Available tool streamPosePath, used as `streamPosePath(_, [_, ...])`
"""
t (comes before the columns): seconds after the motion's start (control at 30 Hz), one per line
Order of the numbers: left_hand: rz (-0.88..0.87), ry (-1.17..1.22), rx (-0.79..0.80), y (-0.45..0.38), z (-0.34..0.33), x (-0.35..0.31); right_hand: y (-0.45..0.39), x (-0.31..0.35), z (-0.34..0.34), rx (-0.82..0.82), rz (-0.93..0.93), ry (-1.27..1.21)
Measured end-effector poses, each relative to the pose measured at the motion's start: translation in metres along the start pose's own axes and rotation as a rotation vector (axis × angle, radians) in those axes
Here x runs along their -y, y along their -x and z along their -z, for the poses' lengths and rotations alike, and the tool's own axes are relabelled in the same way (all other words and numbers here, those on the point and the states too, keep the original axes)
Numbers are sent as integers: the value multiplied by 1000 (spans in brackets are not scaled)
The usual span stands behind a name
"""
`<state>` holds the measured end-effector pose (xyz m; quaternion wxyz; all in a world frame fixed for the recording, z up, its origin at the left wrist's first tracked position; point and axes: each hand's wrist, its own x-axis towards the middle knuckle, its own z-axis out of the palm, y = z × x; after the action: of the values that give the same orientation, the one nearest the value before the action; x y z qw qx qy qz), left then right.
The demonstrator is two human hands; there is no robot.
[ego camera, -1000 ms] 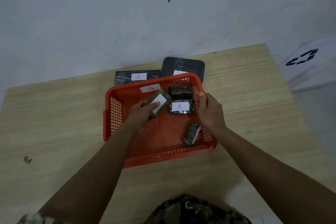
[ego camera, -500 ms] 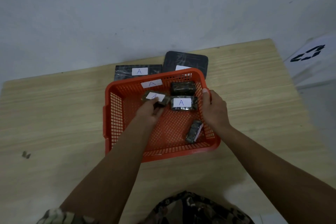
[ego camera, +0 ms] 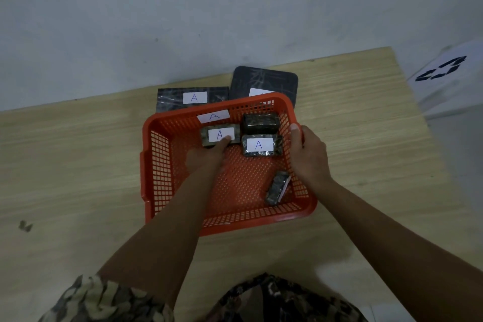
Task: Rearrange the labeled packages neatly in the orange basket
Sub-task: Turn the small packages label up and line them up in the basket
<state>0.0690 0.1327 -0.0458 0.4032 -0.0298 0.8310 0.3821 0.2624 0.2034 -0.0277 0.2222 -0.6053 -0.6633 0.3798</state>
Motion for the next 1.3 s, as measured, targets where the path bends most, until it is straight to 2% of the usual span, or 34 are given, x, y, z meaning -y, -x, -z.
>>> streamPosePath(0.07, [-199, -309, -91, -4, 8, 7, 0, 0, 0, -3, -3, 0])
streamPosePath(0.17, [-534, -521, -251, -5, 13, 12, 0, 1, 1, -3, -8, -3])
streamPosePath(0.23, [-717, -552, -158, -7, 10, 14, 0, 1, 1, -2, -8, -11])
streamPosePath(0.3, [-752, -530, -90, -11, 9, 15, 0, 0, 1, -1, -8, -18])
streamPosePath(0.4, [-763, -614, -175, -8, 6, 15, 0, 1, 1, 2, -20, -17])
streamPosePath(0.47, [-908, -680, -222, -2, -1, 11, 1, 2, 1, 2, -26, -13])
streamPosePath(0.57, [-1124, -639, -97, 6, -19, -6, 1, 2, 1, 6, -19, -10])
streamPosePath(0.63, [-1138, -636, -27, 11, -33, -20, 0, 0, 1, 2, -11, -13])
streamPosePath(0.73, [-1076, -675, -45, 12, -45, -29, 0, -1, 0, -3, 4, -22])
streamPosePath(0.8, [-1096, -710, -54, 9, -45, -27, 0, -1, 0, -5, 10, -23])
streamPosePath(0.93, [-1076, -685, 33, 4, -41, -17, 0, -2, 0, -6, 23, -22])
streamPosePath(1.13, [-1118, -732, 59, 0, -38, -18, 0, -1, 0, -1, 18, -31])
streamPosePath(1.3, [-1158, -685, 206, 6, -34, -20, 1, -2, 0, -4, 4, -33])
